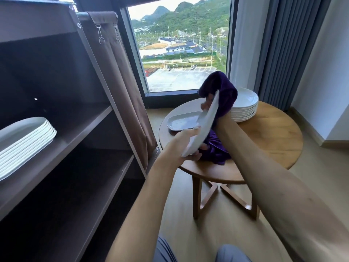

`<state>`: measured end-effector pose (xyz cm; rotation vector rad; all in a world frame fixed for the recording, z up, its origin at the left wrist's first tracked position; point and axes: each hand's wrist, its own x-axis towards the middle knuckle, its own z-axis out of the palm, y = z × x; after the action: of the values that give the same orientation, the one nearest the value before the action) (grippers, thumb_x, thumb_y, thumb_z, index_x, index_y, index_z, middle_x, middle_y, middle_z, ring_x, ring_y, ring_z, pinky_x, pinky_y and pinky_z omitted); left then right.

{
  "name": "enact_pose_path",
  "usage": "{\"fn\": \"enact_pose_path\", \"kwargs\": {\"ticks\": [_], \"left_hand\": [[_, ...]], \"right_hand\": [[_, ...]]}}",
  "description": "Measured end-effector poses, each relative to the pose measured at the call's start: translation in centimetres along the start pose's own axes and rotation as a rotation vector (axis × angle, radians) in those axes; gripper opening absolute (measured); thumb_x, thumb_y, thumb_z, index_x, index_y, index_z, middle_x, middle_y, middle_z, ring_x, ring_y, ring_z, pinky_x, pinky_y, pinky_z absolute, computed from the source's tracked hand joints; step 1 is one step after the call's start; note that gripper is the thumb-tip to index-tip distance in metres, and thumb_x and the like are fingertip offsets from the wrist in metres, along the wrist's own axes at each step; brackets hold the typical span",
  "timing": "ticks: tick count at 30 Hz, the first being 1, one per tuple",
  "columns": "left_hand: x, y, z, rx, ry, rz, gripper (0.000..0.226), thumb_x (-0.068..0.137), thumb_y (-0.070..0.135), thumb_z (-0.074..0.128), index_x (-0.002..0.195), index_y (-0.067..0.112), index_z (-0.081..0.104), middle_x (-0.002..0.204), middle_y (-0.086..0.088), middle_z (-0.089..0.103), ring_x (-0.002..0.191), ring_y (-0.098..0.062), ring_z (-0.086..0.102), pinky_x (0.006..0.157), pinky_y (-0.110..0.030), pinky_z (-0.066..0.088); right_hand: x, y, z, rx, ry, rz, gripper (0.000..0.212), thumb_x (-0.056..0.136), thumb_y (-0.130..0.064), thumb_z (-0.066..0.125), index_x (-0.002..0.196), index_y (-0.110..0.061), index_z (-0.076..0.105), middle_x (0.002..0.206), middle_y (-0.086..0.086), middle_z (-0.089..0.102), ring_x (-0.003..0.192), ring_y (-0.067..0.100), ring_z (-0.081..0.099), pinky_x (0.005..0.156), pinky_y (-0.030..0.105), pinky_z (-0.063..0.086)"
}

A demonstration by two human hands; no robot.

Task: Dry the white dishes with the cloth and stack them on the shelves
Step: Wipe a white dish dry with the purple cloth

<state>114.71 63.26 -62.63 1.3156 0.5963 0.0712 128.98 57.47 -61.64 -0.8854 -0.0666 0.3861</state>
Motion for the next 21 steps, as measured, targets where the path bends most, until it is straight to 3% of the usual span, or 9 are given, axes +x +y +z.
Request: {"fn": "enact_pose_path", "kwargs": {"ticks": [2, 3, 5, 7, 10, 13, 16, 19, 21], "left_hand": [[-0.2, 0.1, -0.7, 0.147, 0.065, 0.178, 0.023, 0.096, 0.019, 0.061, 0.115, 0.005, 0.061, 0.08, -0.015, 0.068, 0.059, -0.023, 0.061, 0.058, -0.027, 0.049], [-0.4, 0.7, -1.2, 0.149, 0.077, 0.235, 0.025, 0.092, 0.031, 0.064, 0.107, 0.011, 0.066, 0.086, -0.016, 0.066, 0.066, -0.025, 0.061, 0.062, -0.027, 0.047], [-0.4, 2.3, -2.5, 0.073, -0.051, 0.224, 0.055, 0.093, 0.062, 0.048, 0.108, 0.015, 0.072, 0.101, -0.016, 0.072, 0.085, -0.031, 0.069, 0.074, -0.034, 0.054], [-0.2, 3.2, -3.2, 0.105, -0.158, 0.221, 0.069, 0.088, 0.072, 0.047, 0.11, 0.014, 0.077, 0.11, -0.018, 0.075, 0.096, -0.034, 0.072, 0.087, -0.043, 0.057], [0.1, 2.5, -1.3, 0.367, -0.046, 0.328, 0.026, 0.082, 0.044, 0.077, 0.092, 0.02, 0.08, 0.098, -0.013, 0.078, 0.089, -0.031, 0.075, 0.092, -0.053, 0.059], [0.3, 1.3, -0.5, 0.46, 0.057, 0.475, 0.019, 0.086, 0.019, 0.079, 0.103, 0.013, 0.074, 0.097, -0.012, 0.077, 0.091, -0.03, 0.074, 0.088, -0.055, 0.06], [0.0, 1.5, -1.8, 0.326, 0.041, 0.564, 0.02, 0.089, 0.012, 0.077, 0.108, 0.01, 0.073, 0.1, -0.014, 0.076, 0.089, -0.029, 0.074, 0.081, -0.05, 0.061], [-0.3, 1.9, -1.3, 0.095, 0.073, 0.653, 0.018, 0.09, 0.007, 0.075, 0.105, 0.016, 0.072, 0.098, -0.007, 0.076, 0.092, -0.029, 0.072, 0.081, -0.054, 0.062], [0.0, 2.1, -0.4, 0.005, 0.147, 0.701, 0.017, 0.091, 0.005, 0.073, 0.103, 0.016, 0.072, 0.093, -0.004, 0.074, 0.09, -0.027, 0.07, 0.082, -0.055, 0.059]], "right_hand": [[0.7, -0.4, 0.4, -0.022, 0.054, -0.033, 0.034, 0.109, -0.024, 0.032, 0.079, -0.016, 0.047, 0.067, 0.004, 0.045, 0.06, 0.015, 0.046, 0.061, 0.026, 0.039], [1.0, -0.7, 0.5, -0.115, 0.06, -0.087, 0.034, 0.107, -0.019, 0.035, 0.074, -0.015, 0.046, 0.069, 0.002, 0.04, 0.063, 0.015, 0.041, 0.063, 0.029, 0.034], [1.4, -1.3, 0.5, -0.36, 0.043, -0.201, 0.034, 0.095, -0.015, 0.045, 0.061, -0.015, 0.041, 0.065, 0.0, 0.036, 0.062, 0.013, 0.033, 0.06, 0.03, 0.029], [2.1, -0.9, -0.1, -0.552, -0.03, -0.246, 0.035, 0.086, -0.016, 0.047, 0.053, -0.016, 0.037, 0.054, -0.001, 0.036, 0.056, 0.012, 0.03, 0.056, 0.029, 0.026], [2.7, 0.1, -0.3, -0.81, -0.068, -0.266, 0.047, 0.092, 0.001, 0.047, 0.05, -0.016, 0.037, 0.039, -0.01, 0.037, 0.047, 0.01, 0.031, 0.053, 0.03, 0.025], [2.8, 0.1, -0.1, -0.925, -0.048, -0.278, 0.043, 0.091, -0.002, 0.048, 0.051, -0.015, 0.039, 0.048, -0.001, 0.04, 0.052, 0.015, 0.034, 0.054, 0.032, 0.027], [2.5, -1.0, -0.6, -0.804, -0.022, -0.168, 0.037, 0.096, -0.018, 0.044, 0.059, -0.015, 0.043, 0.06, 0.003, 0.045, 0.066, 0.02, 0.042, 0.06, 0.033, 0.032], [1.1, -0.3, -1.4, -0.405, -0.052, 0.014, 0.037, 0.104, -0.038, 0.041, 0.074, -0.021, 0.053, 0.059, -0.001, 0.057, 0.056, 0.013, 0.056, 0.052, 0.018, 0.044], [0.1, 0.9, -1.0, -0.343, -0.12, -0.001, 0.03, 0.096, -0.047, 0.051, 0.078, -0.024, 0.058, 0.066, 0.0, 0.061, 0.062, 0.018, 0.061, 0.064, 0.02, 0.051]]}}
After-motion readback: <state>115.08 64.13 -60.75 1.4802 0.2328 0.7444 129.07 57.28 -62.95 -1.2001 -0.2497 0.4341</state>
